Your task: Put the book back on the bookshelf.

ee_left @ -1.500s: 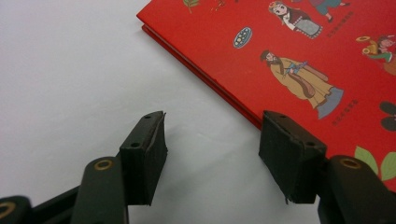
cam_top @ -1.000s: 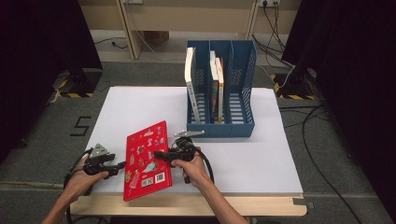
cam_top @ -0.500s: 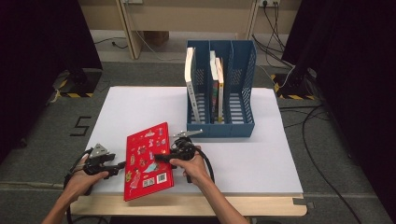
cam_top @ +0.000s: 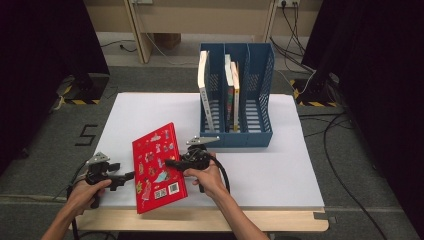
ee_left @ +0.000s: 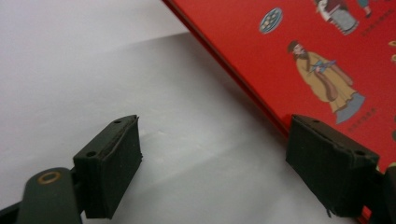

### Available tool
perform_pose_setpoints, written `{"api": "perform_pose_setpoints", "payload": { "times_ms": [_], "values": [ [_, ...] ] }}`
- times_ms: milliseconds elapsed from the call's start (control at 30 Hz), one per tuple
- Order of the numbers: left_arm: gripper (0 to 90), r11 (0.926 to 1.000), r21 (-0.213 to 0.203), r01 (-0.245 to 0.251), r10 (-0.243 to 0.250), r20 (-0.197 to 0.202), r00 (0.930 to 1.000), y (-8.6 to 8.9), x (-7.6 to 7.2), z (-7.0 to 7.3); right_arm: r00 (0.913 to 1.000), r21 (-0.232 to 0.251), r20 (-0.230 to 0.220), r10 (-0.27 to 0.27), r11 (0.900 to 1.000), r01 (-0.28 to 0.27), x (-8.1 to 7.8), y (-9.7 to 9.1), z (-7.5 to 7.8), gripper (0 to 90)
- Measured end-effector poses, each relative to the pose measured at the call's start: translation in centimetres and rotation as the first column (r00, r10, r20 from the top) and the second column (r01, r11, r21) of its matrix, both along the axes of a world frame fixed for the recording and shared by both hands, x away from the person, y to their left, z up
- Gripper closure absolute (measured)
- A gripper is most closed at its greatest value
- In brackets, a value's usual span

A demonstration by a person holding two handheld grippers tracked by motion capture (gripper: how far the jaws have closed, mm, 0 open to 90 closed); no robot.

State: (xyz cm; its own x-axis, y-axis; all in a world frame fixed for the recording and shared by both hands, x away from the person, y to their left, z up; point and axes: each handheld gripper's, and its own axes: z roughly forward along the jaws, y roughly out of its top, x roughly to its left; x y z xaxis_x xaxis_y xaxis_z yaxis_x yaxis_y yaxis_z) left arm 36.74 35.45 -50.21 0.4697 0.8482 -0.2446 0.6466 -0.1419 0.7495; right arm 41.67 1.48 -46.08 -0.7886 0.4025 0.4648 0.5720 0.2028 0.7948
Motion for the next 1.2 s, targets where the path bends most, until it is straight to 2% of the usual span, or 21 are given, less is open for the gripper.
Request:
{"api": "perform_pose_setpoints", "payload": {
  "times_ms": [100, 200, 333, 433, 500, 567, 633, 700, 733, 767, 833, 867, 900, 933, 1000, 1100, 1167, 1200],
  "values": [
    [15.1, 1.0000, -0.005, -0.007, 0.007, -0.001, 1.0000, 0.1, 0.0, 0.0, 0.9992, 0.005, 0.040, -0.001, 1.0000, 0.001, -0.2, 0.0, 0.7, 64.4],
    [16.3, 0.9999, 0.013, -0.010, 0.010, 0.005, 0.9999, 0.0, 0.0, 0.0, 0.9983, 0.011, 0.057, -0.007, 0.9999, 0.006, -0.4, -0.1, 1.1, 65.2],
    [14.9, 0.9968, 0.080, 0.002, -0.004, 0.026, 0.9997, -0.5, -0.2, -0.1, 0.9964, 0.045, 0.085, -0.005, 0.9990, 0.002, -0.6, -0.1, 1.7, 67.7],
    [14.1, 0.9949, 0.101, 0.001, -0.004, 0.032, 0.9995, -0.8, -0.2, -0.1, 0.9894, 0.052, 0.145, 0.007, 0.9985, -0.014, -1.1, 0.1, 2.5, 68.4],
    [14.4, 0.9955, 0.095, 0.002, -0.004, 0.029, 0.9996, -0.7, -0.2, 0.0, 0.9817, 0.064, 0.190, 0.009, 0.9977, -0.022, -1.3, 0.2, 2.9, 69.2],
    [14.5, 0.9964, 0.085, -0.001, -0.001, 0.026, 0.9997, -0.6, -0.2, -0.1, 0.9781, 0.093, 0.208, 0.000, 0.9955, -0.020, -1.5, 0.2, 3.2, 70.1],
    [14.6, 0.9965, 0.083, -0.001, -0.001, 0.026, 0.9997, -0.6, -0.1, -0.1, 0.9645, 0.097, 0.264, -0.014, 0.9953, -0.012, -1.7, 0.2, 3.6, 70.9],
    [14.7, 0.9968, 0.080, -0.003, 0.001, 0.026, 0.9997, -0.6, -0.1, -0.1, 0.9537, 0.120, 0.299, -0.031, 0.9928, -0.005, -1.8, 0.0, 4.0, 72.6],
    [14.8, 0.9970, 0.077, -0.004, 0.002, 0.026, 0.9996, -0.6, -0.1, -0.1, 0.9450, 0.131, 0.325, -0.040, 0.9913, -0.003, -1.8, -0.1, 4.1, 73.6],
    [14.9, 0.9971, 0.077, -0.005, 0.003, 0.026, 0.9997, -0.6, -0.1, -0.1, 0.9415, 0.145, 0.332, -0.060, 0.9893, 0.011, -1.9, -0.3, 4.3, 74.1],
    [15.0, 0.9971, 0.076, -0.005, 0.003, 0.027, 0.9996, -0.6, -0.1, -0.1, 0.9196, 0.145, 0.387, -0.068, 0.9894, 0.012, -1.9, -0.6, 4.7, 75.8],
    [15.2, 0.9970, 0.077, -0.006, 0.003, 0.027, 0.9996, -0.6, -0.1, -0.1, 0.9195, 0.168, 0.385, -0.078, 0.9857, 0.013, -1.8, -0.8, 4.7, 76.9],
    [15.3, 0.9969, 0.078, -0.005, 0.003, 0.028, 0.9996, -0.6, -0.1, -0.1, 0.9143, 0.170, 0.397, -0.081, 0.9853, 0.014, -1.9, -0.9, 4.9, 76.6],
    [15.3, 0.9969, 0.079, -0.005, 0.003, 0.028, 0.9996, -0.6, -0.1, -0.1, 0.8998, 0.155, 0.430, -0.074, 0.9879, 0.007, -1.9, -1.0, 5.0, 76.4],
    [15.5, 0.9969, 0.079, -0.005, 0.002, 0.029, 0.9996, -0.6, -0.1, -0.1, 0.8923, 0.143, 0.447, -0.061, 0.9898, -0.004, -1.9, -1.2, 5.1, 76.4],
    [16.0, 0.9962, 0.087, 0.001, -0.003, 0.030, 0.9996, -0.5, -0.2, -0.1, 0.8885, 0.127, 0.457, -0.036, 0.9916, -0.025, -2.2, -1.6, 5.1, 76.1],
    [15.9, 0.9959, 0.091, 0.000, -0.003, 0.033, 0.9994, -0.6, -0.2, -0.1, 0.8793, 0.101, 0.476, -0.019, 0.9943, -0.034, -2.6, -2.2, 5.1, 76.0],
    [15.8, 0.9954, 0.096, 0.002, -0.005, 0.034, 0.9994, -0.6, -0.2, -0.1, 0.8850, 0.098, 0.465, -0.016, 0.9946, -0.034, -2.9, -2.6, 5.1, 76.0]
  ]
}}
